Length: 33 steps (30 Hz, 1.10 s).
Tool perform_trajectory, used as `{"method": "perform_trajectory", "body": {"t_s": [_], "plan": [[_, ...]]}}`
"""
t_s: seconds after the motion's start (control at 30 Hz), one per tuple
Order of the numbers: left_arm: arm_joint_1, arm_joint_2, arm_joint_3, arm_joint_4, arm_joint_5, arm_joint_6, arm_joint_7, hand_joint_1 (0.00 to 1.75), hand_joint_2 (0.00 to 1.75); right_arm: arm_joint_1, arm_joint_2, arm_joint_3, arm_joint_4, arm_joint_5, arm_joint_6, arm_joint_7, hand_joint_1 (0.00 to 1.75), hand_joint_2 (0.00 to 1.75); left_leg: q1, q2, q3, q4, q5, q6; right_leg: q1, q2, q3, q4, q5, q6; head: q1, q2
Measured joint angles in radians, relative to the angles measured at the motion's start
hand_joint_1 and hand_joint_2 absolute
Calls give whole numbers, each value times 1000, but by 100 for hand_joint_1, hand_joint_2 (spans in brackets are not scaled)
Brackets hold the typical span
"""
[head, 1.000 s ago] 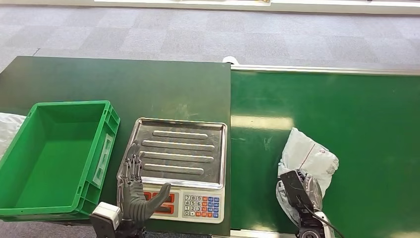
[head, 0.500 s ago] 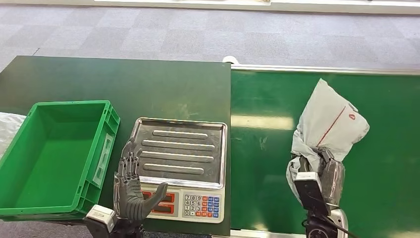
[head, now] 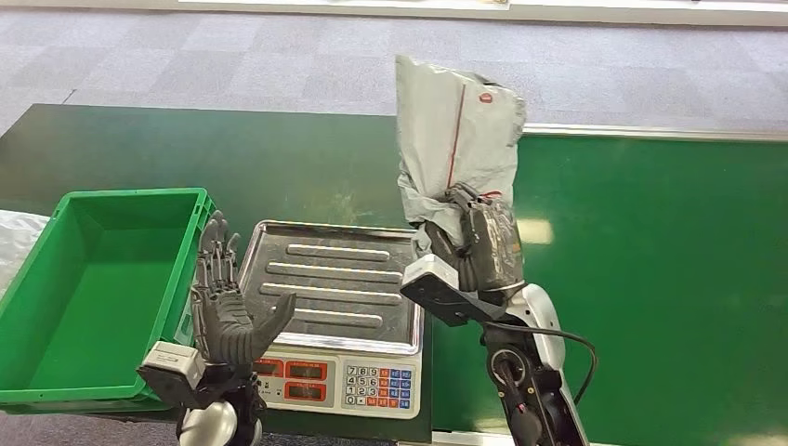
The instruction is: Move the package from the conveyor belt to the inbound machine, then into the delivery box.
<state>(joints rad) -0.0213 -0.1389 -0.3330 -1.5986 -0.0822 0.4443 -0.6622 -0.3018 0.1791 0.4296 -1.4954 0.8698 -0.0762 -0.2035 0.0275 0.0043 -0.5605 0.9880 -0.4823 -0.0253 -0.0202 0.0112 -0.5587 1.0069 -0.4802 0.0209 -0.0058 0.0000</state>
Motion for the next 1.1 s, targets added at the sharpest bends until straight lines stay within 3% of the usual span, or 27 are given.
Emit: {"method": "perform_trajectory", "body": {"t_s": [0.2, 0.63, 0.87, 1.0, 1.1], "plan": [[1, -2, 54, -29, -14, -1, 6, 0, 175, -54, 15, 66, 72, 1, -1, 5, 175, 175, 0, -1, -2, 0, 0, 0, 0, 0, 0, 0, 0, 0, 0, 0], [2, -5, 85, -39, -13, 20, 4, 0, 175, -70, 16, 96, 113, -1, 24, 5, 175, 175, 0, -2, -2, 0, 0, 0, 0, -1, -1, 0, 0, 0, 0, 0], [2, -13, 178, -91, -10, 66, -1, 0, 175, -99, 55, 191, 232, 17, 69, 4, 175, 175, 0, -2, -3, 0, 0, 0, 0, -1, -2, 0, 0, 0, 0, 0], [1, -16, 233, -115, -4, 93, -18, 0, 175, -110, 82, 271, 299, 48, 80, 8, 0, 175, 0, -2, -3, 0, 0, 0, 0, -1, -3, 0, 0, 0, 0, 0], [6, -17, 272, -128, 15, 109, -30, 0, 175, -120, 98, 334, 351, 73, 66, 47, 0, 175, 0, -2, -4, 0, 0, 0, 0, -1, -3, 0, 0, 0, 0, 0]]}}
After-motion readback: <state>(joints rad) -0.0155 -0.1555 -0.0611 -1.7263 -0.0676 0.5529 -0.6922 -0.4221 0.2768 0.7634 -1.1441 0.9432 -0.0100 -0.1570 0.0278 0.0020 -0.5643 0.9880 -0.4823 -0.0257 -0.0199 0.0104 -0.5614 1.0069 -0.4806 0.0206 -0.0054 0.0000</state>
